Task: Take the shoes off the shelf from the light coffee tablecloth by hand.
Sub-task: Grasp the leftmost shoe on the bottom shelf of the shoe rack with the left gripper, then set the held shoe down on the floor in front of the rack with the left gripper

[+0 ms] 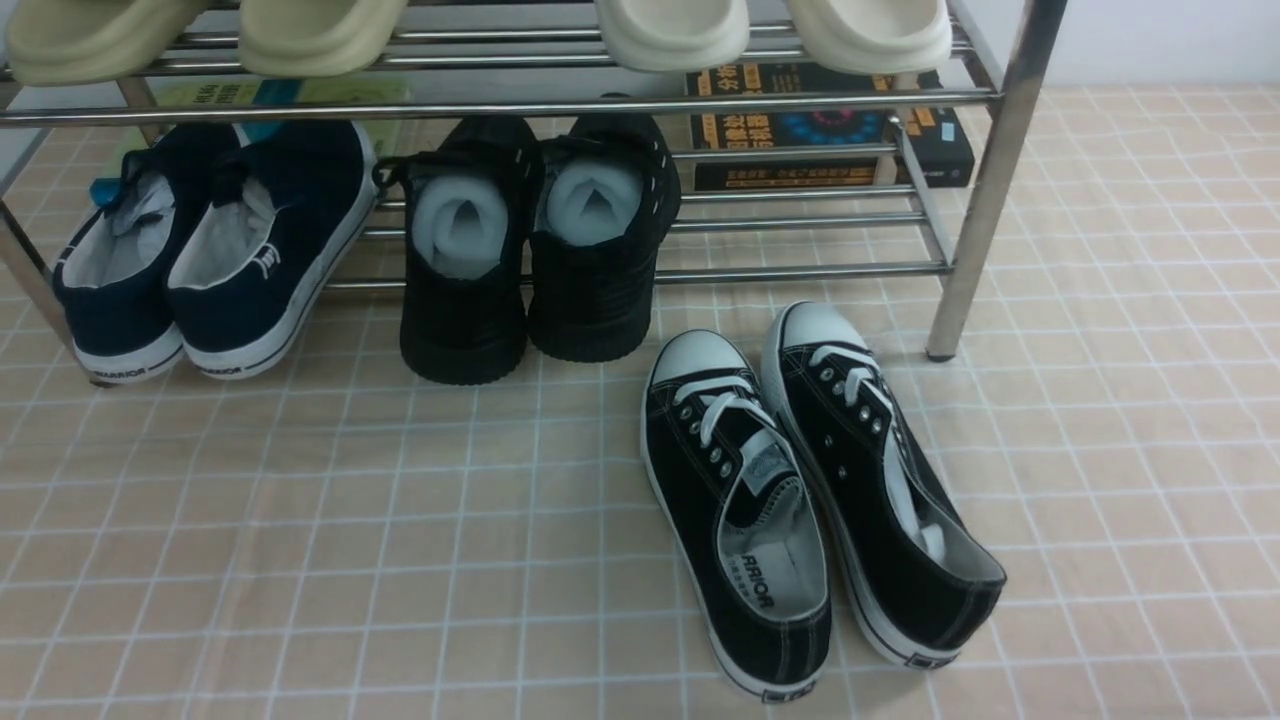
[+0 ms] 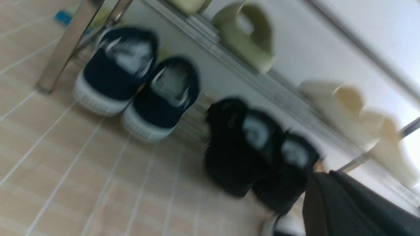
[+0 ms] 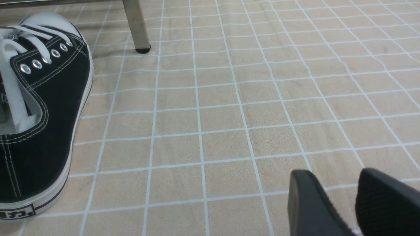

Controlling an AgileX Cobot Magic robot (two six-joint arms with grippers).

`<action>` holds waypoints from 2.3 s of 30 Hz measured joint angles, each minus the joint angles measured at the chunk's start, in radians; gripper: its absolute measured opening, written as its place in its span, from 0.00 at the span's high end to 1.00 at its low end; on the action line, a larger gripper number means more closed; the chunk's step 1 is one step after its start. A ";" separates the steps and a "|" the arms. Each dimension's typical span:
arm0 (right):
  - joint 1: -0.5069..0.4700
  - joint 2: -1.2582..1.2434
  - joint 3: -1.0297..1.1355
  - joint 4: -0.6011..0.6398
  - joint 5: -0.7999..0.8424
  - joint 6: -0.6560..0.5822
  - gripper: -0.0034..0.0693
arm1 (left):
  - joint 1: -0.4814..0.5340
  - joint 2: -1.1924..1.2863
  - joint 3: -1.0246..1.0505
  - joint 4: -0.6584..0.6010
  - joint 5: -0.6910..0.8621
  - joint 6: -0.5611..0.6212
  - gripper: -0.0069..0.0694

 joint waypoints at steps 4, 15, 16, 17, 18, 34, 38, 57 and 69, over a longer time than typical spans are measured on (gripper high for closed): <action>0.000 0.000 0.000 0.000 0.000 0.000 0.62 | 0.000 0.283 -0.145 0.088 0.327 0.045 0.91; 0.000 0.000 0.000 0.000 0.000 0.000 0.62 | 0.076 0.806 -0.553 0.427 0.501 0.177 0.89; 0.000 0.000 0.000 0.000 0.000 0.000 0.62 | 0.126 0.868 -0.606 0.428 0.534 0.227 0.89; 0.000 0.000 0.000 0.000 0.000 0.000 0.62 | 0.179 0.919 -0.645 0.409 0.561 0.272 0.89; 0.000 0.000 0.000 0.000 0.000 0.000 0.62 | 0.188 0.934 -0.651 0.404 0.569 0.286 0.89; 0.000 0.000 0.000 0.000 0.001 -0.001 0.62 | 0.385 1.201 -0.805 -0.169 0.363 0.523 0.82; 0.000 0.000 0.000 0.000 0.001 -0.001 0.62 | 0.329 1.241 -0.807 -0.161 0.268 0.523 0.70; 0.000 0.000 0.000 0.000 0.001 -0.001 0.62 | 0.297 1.454 -0.807 -0.179 0.017 0.501 0.37; 0.000 0.000 0.000 0.000 0.001 -0.001 0.62 | 0.299 1.432 -0.806 -0.184 0.132 0.498 0.86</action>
